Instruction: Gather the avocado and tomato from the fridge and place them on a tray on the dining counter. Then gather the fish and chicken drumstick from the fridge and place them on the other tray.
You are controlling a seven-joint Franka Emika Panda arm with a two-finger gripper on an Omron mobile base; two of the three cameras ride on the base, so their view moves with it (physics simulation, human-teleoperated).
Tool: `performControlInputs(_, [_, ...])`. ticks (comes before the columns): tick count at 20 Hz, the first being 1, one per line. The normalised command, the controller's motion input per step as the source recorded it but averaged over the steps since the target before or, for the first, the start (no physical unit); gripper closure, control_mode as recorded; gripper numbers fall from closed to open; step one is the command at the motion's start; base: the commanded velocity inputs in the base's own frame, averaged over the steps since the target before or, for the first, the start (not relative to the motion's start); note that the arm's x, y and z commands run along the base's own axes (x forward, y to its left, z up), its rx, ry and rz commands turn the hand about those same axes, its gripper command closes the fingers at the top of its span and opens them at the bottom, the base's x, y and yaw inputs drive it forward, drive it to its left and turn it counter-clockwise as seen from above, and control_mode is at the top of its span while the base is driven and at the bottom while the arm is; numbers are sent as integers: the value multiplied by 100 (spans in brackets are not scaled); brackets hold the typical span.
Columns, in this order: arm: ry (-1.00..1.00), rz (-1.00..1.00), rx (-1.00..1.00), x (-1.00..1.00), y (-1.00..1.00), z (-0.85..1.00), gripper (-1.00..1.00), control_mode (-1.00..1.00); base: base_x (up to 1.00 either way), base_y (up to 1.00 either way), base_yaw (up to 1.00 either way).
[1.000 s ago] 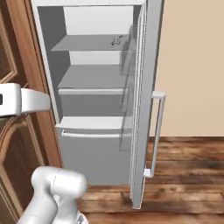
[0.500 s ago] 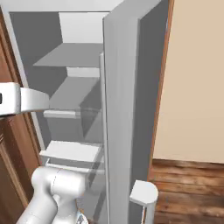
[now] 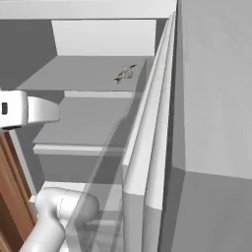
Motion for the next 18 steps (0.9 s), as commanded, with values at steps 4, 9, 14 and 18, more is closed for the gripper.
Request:
performControlInputs(4, [0,0,0,0,0,0,-100,100,68,-20,0])
performControlInputs(9, [0,0,0,0,0,0,-100,100,100,22,0])
performControlInputs(14, [0,0,0,0,0,0,-100,100,83,32,-20])
performControlInputs(18, [0,-1,3,14,1,0,-100,-100,47,25,-14])
